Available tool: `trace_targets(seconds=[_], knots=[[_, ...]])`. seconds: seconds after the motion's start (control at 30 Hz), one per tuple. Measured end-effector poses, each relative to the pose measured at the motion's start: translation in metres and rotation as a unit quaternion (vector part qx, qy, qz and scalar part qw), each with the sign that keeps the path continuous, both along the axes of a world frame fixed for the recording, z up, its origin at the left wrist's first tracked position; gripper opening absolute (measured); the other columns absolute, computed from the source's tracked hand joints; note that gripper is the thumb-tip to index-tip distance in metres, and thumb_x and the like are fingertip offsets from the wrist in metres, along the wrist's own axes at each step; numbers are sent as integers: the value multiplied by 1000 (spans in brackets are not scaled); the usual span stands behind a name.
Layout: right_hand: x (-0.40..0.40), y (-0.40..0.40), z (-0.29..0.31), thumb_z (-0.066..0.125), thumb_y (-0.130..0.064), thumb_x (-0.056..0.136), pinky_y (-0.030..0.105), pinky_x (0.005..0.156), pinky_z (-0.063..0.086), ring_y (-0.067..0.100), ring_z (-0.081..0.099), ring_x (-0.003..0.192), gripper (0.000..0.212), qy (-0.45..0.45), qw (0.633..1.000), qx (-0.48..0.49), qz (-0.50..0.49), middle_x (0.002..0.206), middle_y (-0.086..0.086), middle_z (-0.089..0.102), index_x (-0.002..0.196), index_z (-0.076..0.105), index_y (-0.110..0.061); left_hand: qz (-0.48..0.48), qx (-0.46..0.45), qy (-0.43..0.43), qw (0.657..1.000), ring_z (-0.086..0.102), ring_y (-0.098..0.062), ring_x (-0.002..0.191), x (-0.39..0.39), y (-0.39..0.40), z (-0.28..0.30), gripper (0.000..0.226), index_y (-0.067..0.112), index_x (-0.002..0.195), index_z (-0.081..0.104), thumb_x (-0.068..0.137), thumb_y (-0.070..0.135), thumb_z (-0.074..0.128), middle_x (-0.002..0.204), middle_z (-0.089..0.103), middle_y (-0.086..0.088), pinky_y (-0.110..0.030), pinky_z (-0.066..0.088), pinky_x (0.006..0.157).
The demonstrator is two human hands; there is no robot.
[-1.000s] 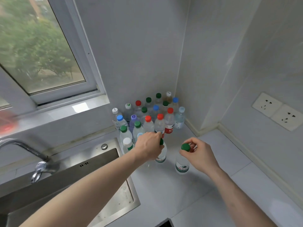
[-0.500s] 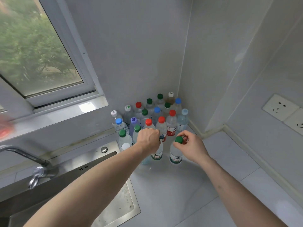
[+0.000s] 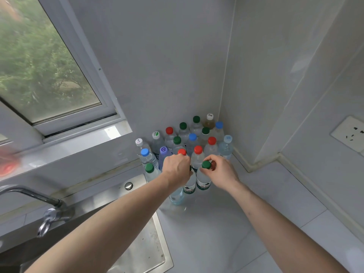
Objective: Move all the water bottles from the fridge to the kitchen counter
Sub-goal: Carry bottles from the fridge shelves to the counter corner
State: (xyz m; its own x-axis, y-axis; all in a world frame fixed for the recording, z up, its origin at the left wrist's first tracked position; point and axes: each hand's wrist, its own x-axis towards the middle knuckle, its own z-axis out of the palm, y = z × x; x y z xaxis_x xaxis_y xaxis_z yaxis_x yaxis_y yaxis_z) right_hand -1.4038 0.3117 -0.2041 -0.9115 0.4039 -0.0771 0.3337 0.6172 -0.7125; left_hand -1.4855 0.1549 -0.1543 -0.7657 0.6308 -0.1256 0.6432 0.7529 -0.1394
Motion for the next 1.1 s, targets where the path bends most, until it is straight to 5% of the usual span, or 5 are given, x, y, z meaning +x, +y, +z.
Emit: trace_targets(seconds=[0.3, 0.47, 0.67, 0.8, 1.1], knots=[[-1, -12, -18, 73, -39, 93, 25, 67, 40, 12, 58, 86, 19, 36, 999, 28, -8, 96, -12, 58, 105, 61, -31, -11, 51, -6, 999, 67, -30, 94, 2, -14, 8, 42, 19, 124, 56, 94, 47, 66, 110, 67, -2, -35, 41, 64], [-1, -18, -17, 69, -34, 96, 27, 71, 39, 14, 59, 87, 19, 29, 999, 26, -10, 99, -10, 61, 111, 60, -27, 2, 70, -16, 997, 68, -29, 96, 4, -29, 9, 42, 22, 127, 56, 95, 47, 64, 117, 68, 1, -38, 53, 69], [28, -22, -18, 76, -34, 89, 28, 77, 45, 13, 63, 83, 74, -34, 998, -43, -40, 103, -8, 59, 151, 36, -41, 3, 104, -45, 993, 65, -24, 106, 15, -53, 8, 51, 25, 142, 48, 97, 42, 63, 130, 59, 2, -37, 53, 76], [68, -30, -9, 74, -31, 90, 24, 74, 51, 4, 66, 77, 79, -23, 995, -71, -69, 111, -11, 56, 154, 29, -46, -14, 149, -72, 986, 58, -23, 117, 30, -67, 10, 54, 29, 145, 46, 95, 40, 64, 138, 53, 4, -35, 47, 93], [163, -84, 30, 68, -28, 94, 33, 99, 52, 3, 58, 115, 64, -6, 990, -110, -86, 139, -19, 50, 149, 41, -44, -71, 209, -171, 960, 52, -14, 125, 97, -134, 5, 46, 37, 135, 57, 91, 45, 69, 143, 50, 16, -30, 42, 105]])
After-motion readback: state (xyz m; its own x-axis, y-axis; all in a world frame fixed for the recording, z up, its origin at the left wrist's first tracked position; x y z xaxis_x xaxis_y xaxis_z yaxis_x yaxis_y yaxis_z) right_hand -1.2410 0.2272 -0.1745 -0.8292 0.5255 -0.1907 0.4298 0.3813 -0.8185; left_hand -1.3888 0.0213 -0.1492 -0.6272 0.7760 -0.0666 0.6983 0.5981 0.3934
